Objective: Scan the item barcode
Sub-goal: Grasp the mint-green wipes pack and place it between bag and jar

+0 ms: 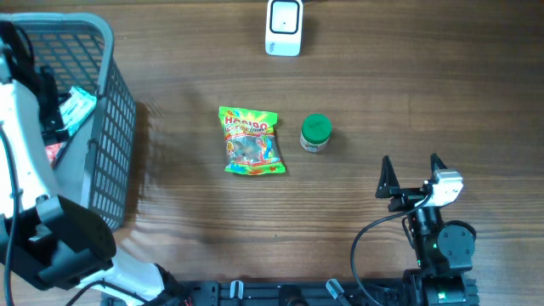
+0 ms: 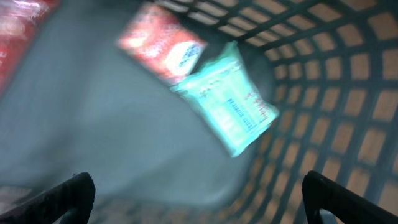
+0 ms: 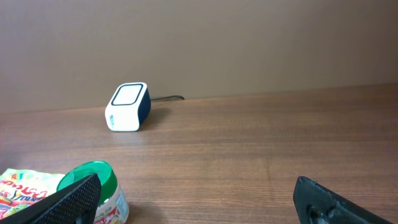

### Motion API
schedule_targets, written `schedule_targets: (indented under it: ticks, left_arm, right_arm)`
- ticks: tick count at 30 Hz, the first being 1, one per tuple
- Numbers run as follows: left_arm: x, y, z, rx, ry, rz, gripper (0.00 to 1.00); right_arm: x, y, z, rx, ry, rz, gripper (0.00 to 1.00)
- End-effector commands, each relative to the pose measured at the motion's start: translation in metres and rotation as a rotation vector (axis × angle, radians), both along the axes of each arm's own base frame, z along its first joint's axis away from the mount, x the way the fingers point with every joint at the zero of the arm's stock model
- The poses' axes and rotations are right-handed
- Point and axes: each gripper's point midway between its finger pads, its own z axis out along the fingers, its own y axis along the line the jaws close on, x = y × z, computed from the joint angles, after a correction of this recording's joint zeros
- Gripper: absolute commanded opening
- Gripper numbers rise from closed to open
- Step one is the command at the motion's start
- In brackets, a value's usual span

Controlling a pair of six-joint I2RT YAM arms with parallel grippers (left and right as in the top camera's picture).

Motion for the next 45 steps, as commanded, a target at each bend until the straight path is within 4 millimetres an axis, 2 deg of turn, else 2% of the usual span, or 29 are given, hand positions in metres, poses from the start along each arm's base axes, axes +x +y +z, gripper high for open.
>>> schedule_targets:
  ticks: [1,6,10,14,16,18,19,21,23,24,25,26,27,28,29,32,33,35,36,37,38,42,45]
  left_arm:
    - [0.009,0.005,-0.046,-0.016,-0.047,0.047,1.0]
    - [0.044,0.025,-0.099,0.0,-0.099,0.095,1.0]
    - [0.045,0.043,-0.137,-0.009,-0.069,0.127,1.0]
    - [0.04,0.056,-0.148,-0.012,-0.065,0.153,0.98]
    - [0.039,0.056,-0.149,-0.012,-0.057,0.14,0.52]
    - [0.042,0.052,-0.15,-0.017,-0.037,0.055,0.13]
    - [0.041,0.051,-0.15,-0.014,-0.02,0.022,0.04]
    - [0.037,0.044,-0.153,-0.039,0.005,-0.02,0.04]
    - [0.041,0.036,-0.141,-0.081,-0.032,-0.076,0.04]
    - [0.046,0.033,-0.123,-0.095,-0.085,-0.1,0.04]
    - [0.05,0.031,-0.097,-0.093,-0.151,-0.12,0.04]
    - [0.05,0.031,-0.056,-0.053,-0.227,-0.143,0.04]
    - [0.046,0.03,-0.031,-0.022,-0.261,-0.145,0.04]
    - [0.033,0.029,0.008,0.039,-0.303,-0.135,0.04]
    - [0.021,0.027,0.032,0.079,-0.321,-0.124,0.04]
    - [-0.008,0.017,0.087,0.164,-0.381,-0.105,0.04]
    - [-0.019,0.014,0.098,0.185,-0.385,-0.093,0.04]
    - [-0.03,0.011,0.093,0.175,-0.342,-0.082,0.04]
    - [-0.033,0.011,0.083,0.157,-0.306,-0.076,0.28]
    - [-0.032,0.011,0.067,0.122,-0.263,-0.068,0.85]
    - [-0.026,0.014,0.048,0.085,-0.232,-0.045,1.0]
    - [0.016,0.029,-0.043,-0.032,-0.147,-0.014,1.0]
    - [0.034,0.033,-0.095,-0.104,-0.132,0.043,1.0]
  right_arm:
    - [0.0,0.0,0.001,0.014,-0.002,-0.001,1.0]
    - [0.0,0.0,0.001,0.014,-0.003,-0.001,1.0]
    - [0.0,0.0,0.001,0.014,-0.002,-0.001,1.0]
    - [0.0,0.0,0.001,0.014,-0.002,-0.001,1.0]
    - [0.0,0.0,0.001,0.014,-0.002,-0.001,1.0]
    - [0.0,0.0,0.001,0.014,-0.002,-0.001,1.0]
    - [0.0,0.0,0.001,0.014,-0.002,-0.001,1.0]
    - [0.0,0.0,0.001,0.014,-0.002,-0.001,1.0]
    - [0.0,0.0,0.001,0.014,-0.002,-0.001,1.0]
    - [0.0,0.0,0.001,0.014,-0.003,-0.001,1.0]
    - [0.0,0.0,0.001,0.014,-0.002,-0.001,1.0]
    - [0.0,0.0,0.001,0.014,-0.003,-0.001,1.0]
    - [0.0,0.0,0.001,0.014,-0.003,-0.001,1.0]
    - [0.0,0.0,0.001,0.014,-0.003,-0.001,1.0]
    - [0.0,0.0,0.001,0.014,-0.003,-0.001,1.0]
    - [0.0,0.0,0.001,0.014,-0.003,-0.001,1.0]
    - [0.0,0.0,0.001,0.014,-0.002,-0.001,1.0]
    - [0.0,0.0,0.001,0.014,-0.002,-0.001,1.0]
    - [0.0,0.0,0.001,0.014,-0.002,-0.001,1.0]
    - [0.0,0.0,0.001,0.014,-0.002,-0.001,1.0]
    - [0.0,0.0,0.001,0.014,-0.003,-0.001,1.0]
    - [0.0,0.0,0.001,0.014,-0.002,-0.001,1.0]
    - [0.0,0.0,0.001,0.014,-0.002,-0.001,1.0]
